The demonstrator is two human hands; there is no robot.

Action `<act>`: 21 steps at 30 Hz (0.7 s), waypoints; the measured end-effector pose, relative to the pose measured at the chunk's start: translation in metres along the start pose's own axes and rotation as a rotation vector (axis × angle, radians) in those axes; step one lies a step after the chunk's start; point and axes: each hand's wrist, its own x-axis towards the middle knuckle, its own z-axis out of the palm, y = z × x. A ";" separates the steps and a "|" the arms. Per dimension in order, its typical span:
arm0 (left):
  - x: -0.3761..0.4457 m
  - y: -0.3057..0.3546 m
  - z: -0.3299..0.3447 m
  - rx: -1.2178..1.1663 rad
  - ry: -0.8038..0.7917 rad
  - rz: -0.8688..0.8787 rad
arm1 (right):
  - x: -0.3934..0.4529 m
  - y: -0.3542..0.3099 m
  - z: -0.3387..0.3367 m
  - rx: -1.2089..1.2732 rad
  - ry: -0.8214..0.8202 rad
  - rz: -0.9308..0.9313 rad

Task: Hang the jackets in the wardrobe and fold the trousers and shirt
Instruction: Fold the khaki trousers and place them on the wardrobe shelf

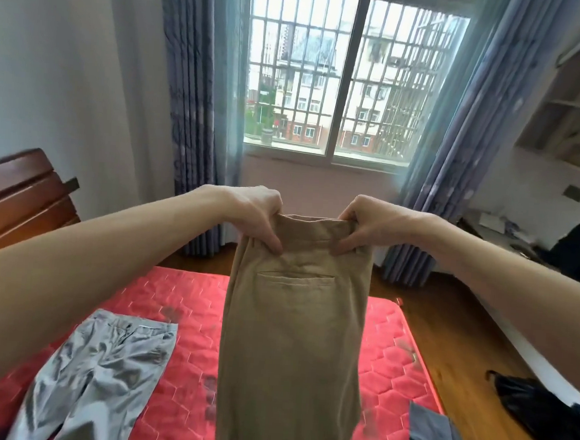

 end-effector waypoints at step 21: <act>0.039 -0.018 -0.007 -0.095 0.497 0.179 | 0.020 0.004 -0.007 -0.560 0.729 -0.020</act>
